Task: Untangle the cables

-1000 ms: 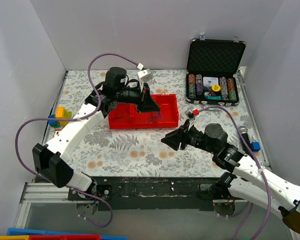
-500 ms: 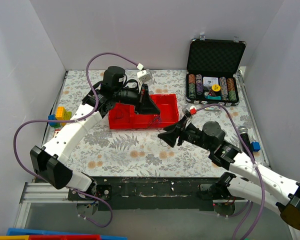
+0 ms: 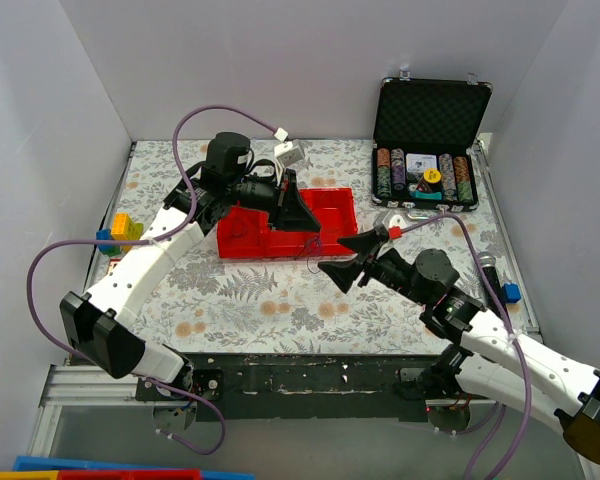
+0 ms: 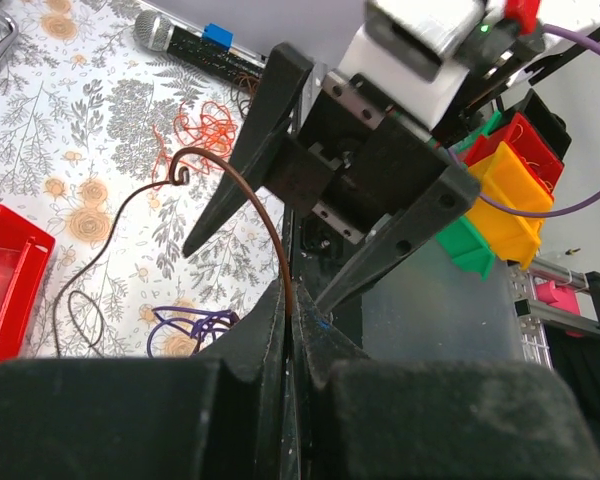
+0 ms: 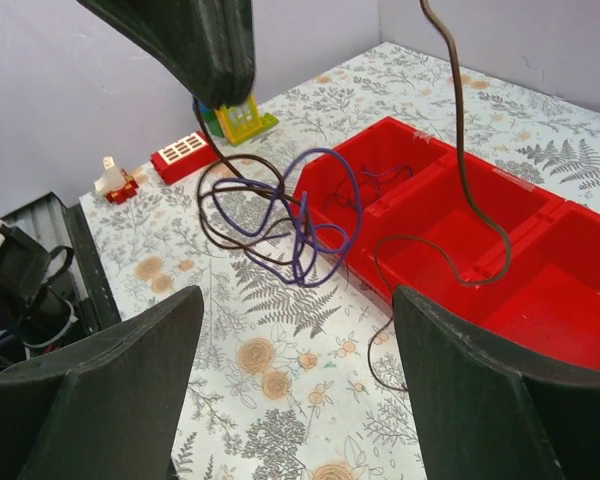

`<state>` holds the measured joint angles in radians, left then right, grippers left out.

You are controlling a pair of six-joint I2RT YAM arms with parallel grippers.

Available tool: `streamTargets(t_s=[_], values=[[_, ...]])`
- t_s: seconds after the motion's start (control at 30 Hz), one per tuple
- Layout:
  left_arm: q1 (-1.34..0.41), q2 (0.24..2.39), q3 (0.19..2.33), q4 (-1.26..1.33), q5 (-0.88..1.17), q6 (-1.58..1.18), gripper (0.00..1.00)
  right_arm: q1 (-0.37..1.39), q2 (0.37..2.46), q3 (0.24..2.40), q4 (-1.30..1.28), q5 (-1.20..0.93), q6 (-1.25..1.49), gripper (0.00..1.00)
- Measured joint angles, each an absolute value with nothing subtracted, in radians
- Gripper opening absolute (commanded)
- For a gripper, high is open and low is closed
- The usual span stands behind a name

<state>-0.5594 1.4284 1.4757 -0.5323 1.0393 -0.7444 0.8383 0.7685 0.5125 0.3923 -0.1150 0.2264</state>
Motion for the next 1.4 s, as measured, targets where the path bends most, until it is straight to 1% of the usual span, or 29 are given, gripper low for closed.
streamTargets(t_s=[0.2,0.4,0.43,0.5,0.63,0.7,0.83,1.1,1.4], values=[[-0.561,1.428,1.503,-0.549,1.065,-0.749,0.01,0.838,0.834,0.523,0.392,-0.118,0.171,0.75],[-0.562,1.428,1.507,-0.555,1.081,-0.749,0.01,0.838,0.888,0.576,0.395,-0.126,0.15,0.66],[-0.562,1.428,1.507,-0.556,1.083,-0.749,0.01,0.838,0.892,0.582,0.398,-0.129,0.149,0.64],[-0.565,1.428,1.507,-0.559,1.084,-0.749,0.01,0.838,0.894,0.586,0.403,-0.134,0.149,0.56],[-0.566,1.428,1.507,-0.567,1.086,-0.749,0.01,0.838,0.909,0.593,0.41,-0.137,0.142,0.46],[-0.567,1.428,1.507,-0.569,1.088,-0.749,0.01,0.838,0.923,0.603,0.41,-0.138,0.14,0.37],[-0.567,1.428,1.507,-0.569,1.089,-0.749,0.01,0.838,0.942,0.617,0.411,-0.146,0.132,0.02],[-0.572,1.428,1.531,-0.574,1.063,-0.756,0.0,0.838,0.926,0.603,0.398,-0.164,0.163,0.01],[-0.572,1.411,1.641,-0.503,0.871,-0.769,0.0,0.875,0.763,0.32,0.365,-0.141,0.297,0.01]])
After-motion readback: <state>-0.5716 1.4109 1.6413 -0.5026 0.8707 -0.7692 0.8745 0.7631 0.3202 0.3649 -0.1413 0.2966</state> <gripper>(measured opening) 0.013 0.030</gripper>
